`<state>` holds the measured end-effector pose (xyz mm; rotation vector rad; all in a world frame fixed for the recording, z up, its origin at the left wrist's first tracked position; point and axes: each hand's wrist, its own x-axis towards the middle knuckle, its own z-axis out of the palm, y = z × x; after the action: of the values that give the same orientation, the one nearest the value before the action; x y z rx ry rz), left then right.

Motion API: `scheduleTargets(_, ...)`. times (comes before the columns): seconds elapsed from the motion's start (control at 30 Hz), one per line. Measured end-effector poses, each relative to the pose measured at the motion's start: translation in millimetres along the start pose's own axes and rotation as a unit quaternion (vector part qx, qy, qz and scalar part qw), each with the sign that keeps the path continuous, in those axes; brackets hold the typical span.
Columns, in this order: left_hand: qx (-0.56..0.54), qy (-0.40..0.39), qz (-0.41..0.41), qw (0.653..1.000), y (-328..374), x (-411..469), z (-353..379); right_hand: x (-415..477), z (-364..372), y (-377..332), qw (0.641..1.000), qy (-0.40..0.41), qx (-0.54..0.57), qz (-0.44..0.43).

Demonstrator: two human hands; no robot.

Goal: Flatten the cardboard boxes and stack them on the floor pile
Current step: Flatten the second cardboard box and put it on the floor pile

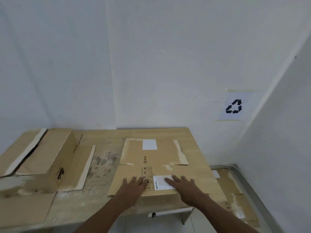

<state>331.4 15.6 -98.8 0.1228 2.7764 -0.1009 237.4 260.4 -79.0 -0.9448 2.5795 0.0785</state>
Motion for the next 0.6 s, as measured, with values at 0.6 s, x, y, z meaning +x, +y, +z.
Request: scheduleTargets(0.6, -0.022, 0.068, 0.021, 0.997, 217.1, 68.3, -78.5, -112.3, -2.6, 223.8, 0.996, 0.080, 0.024, 0.032)
